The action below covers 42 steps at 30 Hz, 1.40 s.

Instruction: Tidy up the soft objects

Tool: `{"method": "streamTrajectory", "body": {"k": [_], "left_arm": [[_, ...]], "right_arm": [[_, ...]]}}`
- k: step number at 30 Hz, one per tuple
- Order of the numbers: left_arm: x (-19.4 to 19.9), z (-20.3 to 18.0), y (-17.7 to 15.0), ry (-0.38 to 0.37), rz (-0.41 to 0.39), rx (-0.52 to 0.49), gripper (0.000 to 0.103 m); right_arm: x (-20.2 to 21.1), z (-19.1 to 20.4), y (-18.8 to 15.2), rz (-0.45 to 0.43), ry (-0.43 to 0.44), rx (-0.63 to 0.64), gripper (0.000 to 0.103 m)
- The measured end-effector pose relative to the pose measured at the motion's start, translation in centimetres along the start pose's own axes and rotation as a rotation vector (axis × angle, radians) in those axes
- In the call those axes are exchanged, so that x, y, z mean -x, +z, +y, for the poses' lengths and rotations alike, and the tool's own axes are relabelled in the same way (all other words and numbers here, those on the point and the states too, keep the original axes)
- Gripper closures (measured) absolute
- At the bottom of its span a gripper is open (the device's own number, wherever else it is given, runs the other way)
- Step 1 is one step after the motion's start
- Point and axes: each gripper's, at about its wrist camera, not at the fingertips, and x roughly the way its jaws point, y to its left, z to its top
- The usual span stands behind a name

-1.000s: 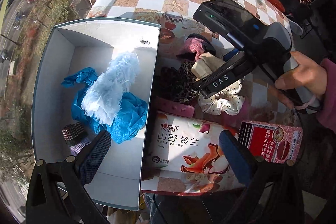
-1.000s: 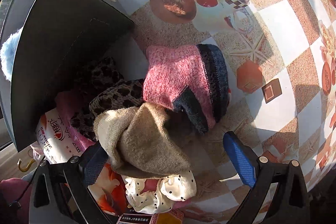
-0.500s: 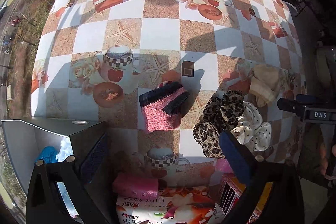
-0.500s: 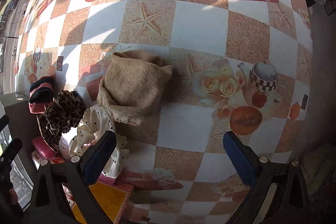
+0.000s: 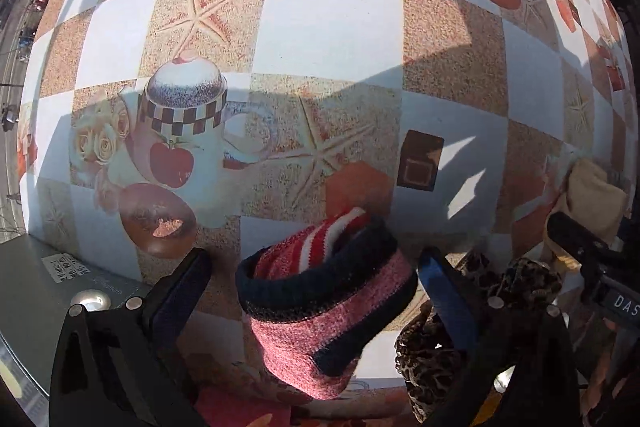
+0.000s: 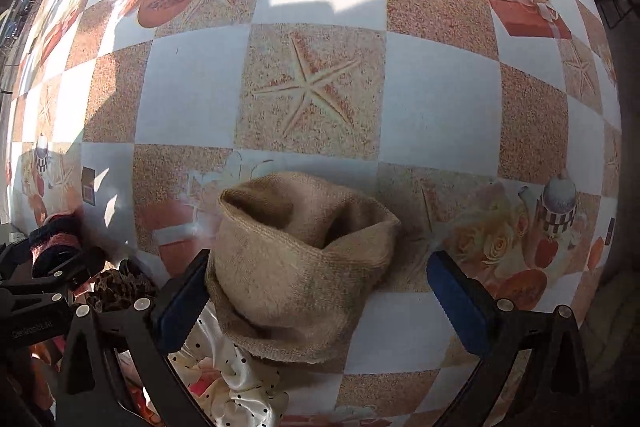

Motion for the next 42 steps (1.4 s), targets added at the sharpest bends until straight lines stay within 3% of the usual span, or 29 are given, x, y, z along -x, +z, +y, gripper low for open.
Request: {"method": "streamTrajectory", "body": {"k": [4,6,7,8,9,10,13,15,19,24,26,30,34,38,42], "left_arm": [[-0.1,0.1,0.3,-0.002,0.081,-0.006,0.0],[0.1,-0.2,0.0,0.004,0.091,-0.032,0.004],[0.6,-0.2,-0.2,0.006,0.072,-0.042,0.011],[1.2,-0.4,-0.6,0.004,0.037,-0.049,0.031],[2.2,-0.5,-0.8,0.006,-0.001,-0.058,0.05],[2.9,-0.7,-1.0,-0.003,-0.016,-0.069,0.077],[5.9,-0.9,-1.7,-0.033,-0.114,-0.065,0.078],[8.5,-1.6,-2.6,-0.017,-0.199,-0.104,0.078],[12.8,-4.8,-5.5,-0.046,-0.292,-0.224,0.078],[15.1,-13.9,-7.7,-0.108,-0.355,-0.446,0.078],[15.9,-16.9,-10.1,-0.14,-0.376,-0.543,0.078],[17.4,-22.1,-16.1,-0.189,-0.405,-0.78,0.078],[18.0,-24.2,-22.2,-0.24,-0.381,-0.997,0.078],[17.6,-22.8,-27.5,-0.251,-0.344,-1.154,0.078],[16.5,-19.2,-30.3,-0.222,-0.305,-1.207,0.078]], "right_arm": [[-0.2,0.2,1.0,0.026,0.021,0.017,0.0],[0.1,0.5,0.7,-0.006,0.014,0.032,0.009],[0.6,0.7,0.4,-0.024,0.018,0.046,0.022],[1.1,0.9,0.2,-0.041,0.032,0.061,0.048],[1.4,0.9,0.0,-0.041,0.059,0.063,0.064],[1.7,0.9,-0.1,-0.041,0.068,0.055,0.074],[3.3,0.1,-0.6,-0.071,0.116,0.01,0.077],[5.2,-0.9,-1.5,-0.113,0.136,-0.011,0.077],[9.1,-3.1,-3.2,-0.18,0.141,-0.061,0.077],[11.7,-6.7,-8.5,-0.217,0.138,-0.172,0.077],[12.1,-8.2,-11.1,-0.225,0.12,-0.212,0.077],[13.0,-9.8,-16.1,-0.222,0.096,-0.298,0.077],[13.0,-10.8,-21.4,-0.193,0.092,-0.375,0.077],[12.7,-10.3,-26.3,-0.149,0.091,-0.41,0.077],[12.0,-8.2,-29.6,-0.113,0.115,-0.405,0.077]]}}
